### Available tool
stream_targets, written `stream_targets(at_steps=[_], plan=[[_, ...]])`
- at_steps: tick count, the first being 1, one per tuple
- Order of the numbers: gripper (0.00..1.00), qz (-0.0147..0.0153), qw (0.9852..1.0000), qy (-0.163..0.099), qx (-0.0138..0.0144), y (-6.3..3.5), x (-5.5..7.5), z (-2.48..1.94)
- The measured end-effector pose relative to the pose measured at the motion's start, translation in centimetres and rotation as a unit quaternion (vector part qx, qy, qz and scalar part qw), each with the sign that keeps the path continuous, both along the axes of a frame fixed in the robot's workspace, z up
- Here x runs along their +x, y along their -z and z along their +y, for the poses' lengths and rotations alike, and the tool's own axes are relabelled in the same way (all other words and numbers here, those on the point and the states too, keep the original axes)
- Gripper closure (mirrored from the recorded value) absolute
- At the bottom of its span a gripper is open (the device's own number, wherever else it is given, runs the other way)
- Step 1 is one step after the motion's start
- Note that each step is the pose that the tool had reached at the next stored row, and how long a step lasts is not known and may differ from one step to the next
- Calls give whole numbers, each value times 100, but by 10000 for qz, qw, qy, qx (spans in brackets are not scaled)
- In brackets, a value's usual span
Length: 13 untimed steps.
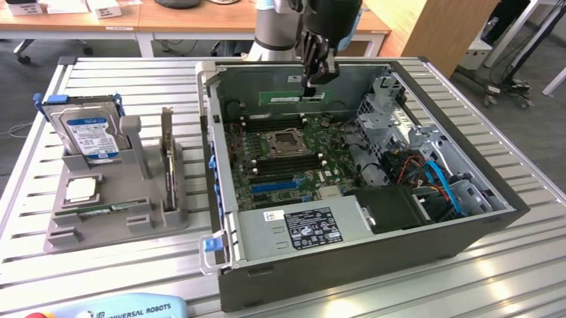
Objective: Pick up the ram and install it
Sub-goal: 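Insert the ram into the slot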
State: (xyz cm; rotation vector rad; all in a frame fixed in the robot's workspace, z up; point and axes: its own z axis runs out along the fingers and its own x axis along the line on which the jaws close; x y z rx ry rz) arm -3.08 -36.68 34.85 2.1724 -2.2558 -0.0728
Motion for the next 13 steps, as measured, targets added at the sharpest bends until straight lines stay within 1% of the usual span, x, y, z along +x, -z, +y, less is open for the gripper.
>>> stream_targets(at_steps=[6, 13], plan=[[89, 0, 10000, -2, 0, 0, 0, -71], [89, -1, 10000, -4, 0, 0, 0, -127]])
